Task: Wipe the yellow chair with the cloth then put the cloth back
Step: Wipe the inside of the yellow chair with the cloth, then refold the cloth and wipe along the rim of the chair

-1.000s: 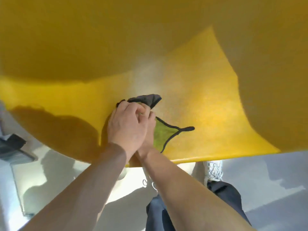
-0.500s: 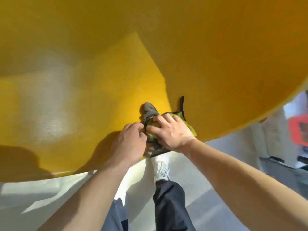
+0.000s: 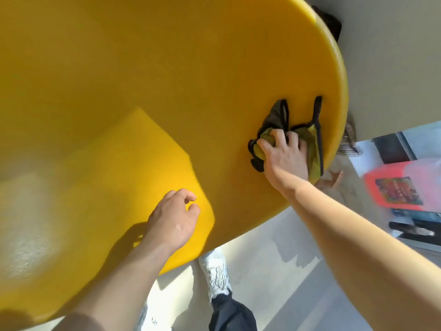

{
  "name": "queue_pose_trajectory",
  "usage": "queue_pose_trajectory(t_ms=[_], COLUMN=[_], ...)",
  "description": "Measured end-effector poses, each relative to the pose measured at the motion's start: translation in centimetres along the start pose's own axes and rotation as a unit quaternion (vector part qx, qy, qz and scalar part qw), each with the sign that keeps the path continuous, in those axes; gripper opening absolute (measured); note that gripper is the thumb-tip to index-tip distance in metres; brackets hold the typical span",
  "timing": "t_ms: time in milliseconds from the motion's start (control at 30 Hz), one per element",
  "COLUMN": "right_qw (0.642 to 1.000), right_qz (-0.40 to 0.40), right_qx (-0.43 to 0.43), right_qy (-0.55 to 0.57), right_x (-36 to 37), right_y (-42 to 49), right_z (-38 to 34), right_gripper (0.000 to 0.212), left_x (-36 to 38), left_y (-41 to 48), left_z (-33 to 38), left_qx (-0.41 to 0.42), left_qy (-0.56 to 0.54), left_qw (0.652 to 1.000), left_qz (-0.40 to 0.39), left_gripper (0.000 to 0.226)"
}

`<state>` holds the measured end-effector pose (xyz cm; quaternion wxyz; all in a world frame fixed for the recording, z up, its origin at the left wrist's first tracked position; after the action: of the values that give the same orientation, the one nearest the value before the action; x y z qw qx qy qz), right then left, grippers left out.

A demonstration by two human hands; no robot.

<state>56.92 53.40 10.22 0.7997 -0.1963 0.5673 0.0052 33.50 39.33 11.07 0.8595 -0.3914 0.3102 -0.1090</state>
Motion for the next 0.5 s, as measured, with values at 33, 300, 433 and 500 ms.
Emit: queue_pose_trajectory(t_ms=[33,300,433,500], right_qw=[0.999,0.910,0.788,0.709], right_qz=[-0.043,-0.235,-0.325,-0.353], right_qx=[-0.013,-0.031,-0.112,-0.149], right_qy=[0.027,0.340,0.511,0.592], right_x=[1.6,4.4,-0.2,-4.0], right_y=[-1.2,-12.4,-15.2,-16.3], right_z=[-2.2,-25.8,-36.9,-41.2], right_gripper=[0.049,0.066,0.061,0.058], left_x=[-0.1,-5.5,-12.4,-15.5], left_y=[-0.3,-5.4,-10.4,-13.7], left_z=[-0.8,-10.6,-15.1,-16.4], left_qx=[-0.006,-0.114,-0.126,-0.112], left_qy=[-0.006,-0.034,-0.041,-0.051], left_qw=[1.000,0.992,0.978,0.976], left_qz=[-0.003,0.052,0.160,0.182], left_gripper=[0.022,0.024,0.019,0.015])
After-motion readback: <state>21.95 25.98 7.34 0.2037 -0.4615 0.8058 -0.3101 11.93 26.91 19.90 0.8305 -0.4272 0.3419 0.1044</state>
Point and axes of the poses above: each hand's wrist, its own y-axis towards the middle knuckle, its own x-axis out of the palm, z = x × y, the point moved 1 cm from there along y, towards the middle knuckle, and after that the axes turned 11 degrees about -z, right-handed, at the moved point
